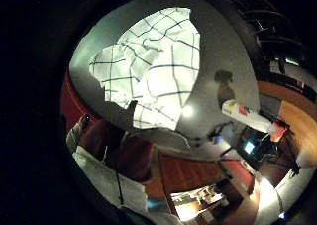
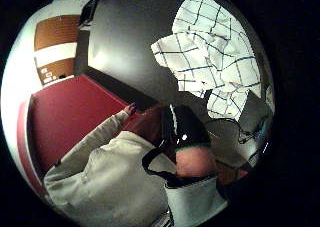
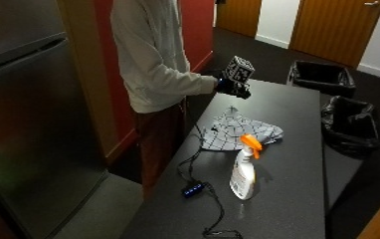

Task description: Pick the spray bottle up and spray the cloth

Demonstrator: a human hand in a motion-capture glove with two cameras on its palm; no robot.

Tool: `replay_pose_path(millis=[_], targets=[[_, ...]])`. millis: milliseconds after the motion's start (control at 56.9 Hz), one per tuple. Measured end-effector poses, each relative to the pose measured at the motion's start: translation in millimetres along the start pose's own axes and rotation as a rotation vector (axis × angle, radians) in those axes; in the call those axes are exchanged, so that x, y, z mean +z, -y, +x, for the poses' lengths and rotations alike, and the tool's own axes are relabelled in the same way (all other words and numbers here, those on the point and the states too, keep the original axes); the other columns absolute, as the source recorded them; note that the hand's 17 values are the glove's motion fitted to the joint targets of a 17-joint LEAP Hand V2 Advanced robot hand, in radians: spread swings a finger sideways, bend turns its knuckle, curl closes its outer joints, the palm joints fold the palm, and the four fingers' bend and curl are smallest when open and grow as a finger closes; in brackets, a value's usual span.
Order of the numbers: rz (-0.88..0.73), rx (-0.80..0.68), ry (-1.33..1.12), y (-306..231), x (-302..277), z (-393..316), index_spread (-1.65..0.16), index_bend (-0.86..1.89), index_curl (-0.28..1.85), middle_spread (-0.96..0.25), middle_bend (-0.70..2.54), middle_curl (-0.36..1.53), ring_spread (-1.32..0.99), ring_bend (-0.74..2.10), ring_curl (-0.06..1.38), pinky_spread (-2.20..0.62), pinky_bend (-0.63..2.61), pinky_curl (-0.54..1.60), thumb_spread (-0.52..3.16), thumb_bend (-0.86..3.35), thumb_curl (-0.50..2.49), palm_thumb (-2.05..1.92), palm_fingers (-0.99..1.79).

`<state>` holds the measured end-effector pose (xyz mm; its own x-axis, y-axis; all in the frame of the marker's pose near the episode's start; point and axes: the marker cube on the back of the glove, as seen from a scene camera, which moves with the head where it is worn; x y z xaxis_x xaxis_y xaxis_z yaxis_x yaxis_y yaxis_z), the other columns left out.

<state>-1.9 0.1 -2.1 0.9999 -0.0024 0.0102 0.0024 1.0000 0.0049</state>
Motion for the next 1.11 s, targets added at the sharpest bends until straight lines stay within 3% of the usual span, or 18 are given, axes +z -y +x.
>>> replay_pose_path(millis=[123, 316, 808, 1107], targets=[[0.018, 0.015, 0.013, 0.4, -3.7, -4.9, -0.33, 0.32, 0.16, -0.06, 0.24, 0.11, -0.03, 0.17, 0.04, 0.14, 0.27, 0.12, 0.70, 0.28, 0.18, 0.54, 0.18], [0.072, 0.045, 0.038, -11.8, -8.7, 16.5, -0.40, 0.28, 0.24, -0.07, 0.23, 0.18, -0.04, 0.18, 0.08, 0.18, 0.26, 0.19, 0.94, 0.21, 0.25, 0.59, 0.17], [0.346, 0.199, 0.089, -37.6, 1.1, 38.1, -0.43, 0.18, 0.32, -0.06, 0.18, 0.26, -0.03, 0.19, 0.14, 0.19, 0.26, 0.29, 1.05, 0.02, 0.36, 0.67, 0.11], [0.658, 0.446, 0.299, -66.2, 15.0, 67.9, -0.40, 0.15, 0.31, -0.04, 0.20, 0.29, -0.03, 0.21, 0.18, 0.19, 0.28, 0.32, 1.05, -0.02, 0.40, 0.70, 0.10]])
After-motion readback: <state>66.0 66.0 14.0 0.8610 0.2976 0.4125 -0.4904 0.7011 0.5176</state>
